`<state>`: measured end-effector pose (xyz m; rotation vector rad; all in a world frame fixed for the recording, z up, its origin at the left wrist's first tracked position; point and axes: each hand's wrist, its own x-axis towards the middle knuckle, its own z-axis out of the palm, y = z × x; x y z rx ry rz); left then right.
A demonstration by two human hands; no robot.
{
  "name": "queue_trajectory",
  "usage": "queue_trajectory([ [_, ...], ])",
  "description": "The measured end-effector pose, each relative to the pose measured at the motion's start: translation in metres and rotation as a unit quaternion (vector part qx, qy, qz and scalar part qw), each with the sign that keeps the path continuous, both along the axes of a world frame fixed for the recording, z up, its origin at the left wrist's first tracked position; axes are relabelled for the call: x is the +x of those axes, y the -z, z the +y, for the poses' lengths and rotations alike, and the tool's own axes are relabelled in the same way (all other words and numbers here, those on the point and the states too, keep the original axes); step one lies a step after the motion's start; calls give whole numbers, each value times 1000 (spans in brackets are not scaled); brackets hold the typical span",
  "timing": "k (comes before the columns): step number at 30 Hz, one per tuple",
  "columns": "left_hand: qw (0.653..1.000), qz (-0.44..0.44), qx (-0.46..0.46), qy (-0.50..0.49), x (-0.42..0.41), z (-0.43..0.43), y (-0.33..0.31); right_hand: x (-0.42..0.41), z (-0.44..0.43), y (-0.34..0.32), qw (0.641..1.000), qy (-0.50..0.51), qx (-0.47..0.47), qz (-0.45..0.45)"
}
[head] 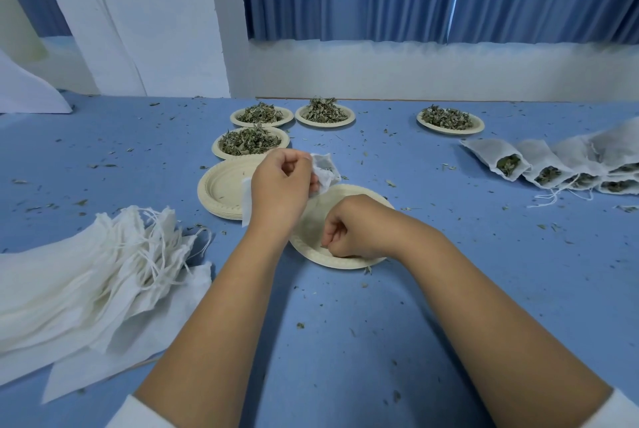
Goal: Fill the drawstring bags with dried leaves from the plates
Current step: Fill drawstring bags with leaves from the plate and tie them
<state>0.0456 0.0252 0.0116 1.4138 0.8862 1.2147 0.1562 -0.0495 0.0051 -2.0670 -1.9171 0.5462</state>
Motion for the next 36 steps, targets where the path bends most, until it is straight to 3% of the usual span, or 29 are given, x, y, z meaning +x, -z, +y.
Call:
queue_trajectory([
  [5,1000,14,6,-2,0,1,1,5,2,5,1000,-2,-5,17],
  [8,1000,21,13,-3,0,2,1,16,-2,-7,991,28,48,120],
  [12,1000,28,12,4,1,0,0,32,-3,-20,931,83,180,307],
  [15,998,44,12,33,2,-5,-2,29,0,-20,884,128,253,372],
  [17,998,42,9,54,2,-8,-4,25,3,-17,874,136,279,373],
  [20,996,42,10,73,2,-9,-5,18,6,-11,892,132,293,317],
  [27,992,79,34,92,2,-10,-5,15,5,-5,943,103,305,87],
  [31,991,87,29,99,2,-10,-4,18,1,-10,951,104,264,121],
  [36,997,26,-11,68,0,-6,-4,24,-2,-21,946,105,250,179],
])
